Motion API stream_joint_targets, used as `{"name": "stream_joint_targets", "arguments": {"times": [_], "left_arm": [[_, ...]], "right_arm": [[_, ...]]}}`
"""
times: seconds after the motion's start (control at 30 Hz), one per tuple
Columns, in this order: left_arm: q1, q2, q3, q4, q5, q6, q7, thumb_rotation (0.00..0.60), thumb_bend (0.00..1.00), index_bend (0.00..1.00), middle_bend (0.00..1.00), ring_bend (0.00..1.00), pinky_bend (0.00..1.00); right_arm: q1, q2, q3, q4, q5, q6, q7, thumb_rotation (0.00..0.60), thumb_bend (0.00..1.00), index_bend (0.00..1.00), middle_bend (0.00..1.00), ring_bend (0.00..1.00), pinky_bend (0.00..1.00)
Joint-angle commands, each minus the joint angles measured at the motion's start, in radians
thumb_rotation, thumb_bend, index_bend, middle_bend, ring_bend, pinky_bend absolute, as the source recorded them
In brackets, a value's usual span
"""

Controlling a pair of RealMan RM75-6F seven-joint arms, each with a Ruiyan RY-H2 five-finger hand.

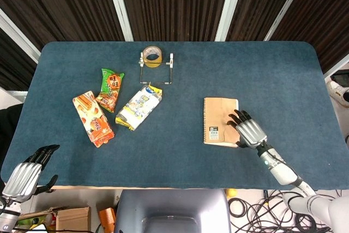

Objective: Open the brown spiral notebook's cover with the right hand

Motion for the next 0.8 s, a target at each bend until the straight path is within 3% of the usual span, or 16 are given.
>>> {"name": "stream_joint_targets", "arguments": {"times": [0.03, 0.47, 0.8], "left_arm": [[0.001, 0.0, 0.001, 0.0, 0.002, 0.002, 0.001, 0.6, 0.37, 0.13, 0.13, 0.12, 0.33], [0.003, 0.001, 0.003, -0.001, 0.009, 0.004, 0.003, 0.6, 0.37, 0.13, 0.13, 0.12, 0.33], [0.002, 0.003, 0.005, 0.001, 0.015, 0.005, -0.005, 0.6, 0.37, 0.13, 0.13, 0.12, 0.33]], "right_arm": [[0.001, -0.013, -0.001, 0.021, -0.005, 0.006, 0.014, 0.6, 0.19, 0.33, 0.15, 0.03, 0.13], [0.01, -0.051, 0.02, 0.078, -0.027, 0.092, 0.021, 0.6, 0.23, 0.39, 0.23, 0.11, 0.21], [0.043, -0.062, 0.037, 0.077, -0.025, 0.081, -0.022, 0.6, 0.24, 0.41, 0.26, 0.13, 0.23]]}}
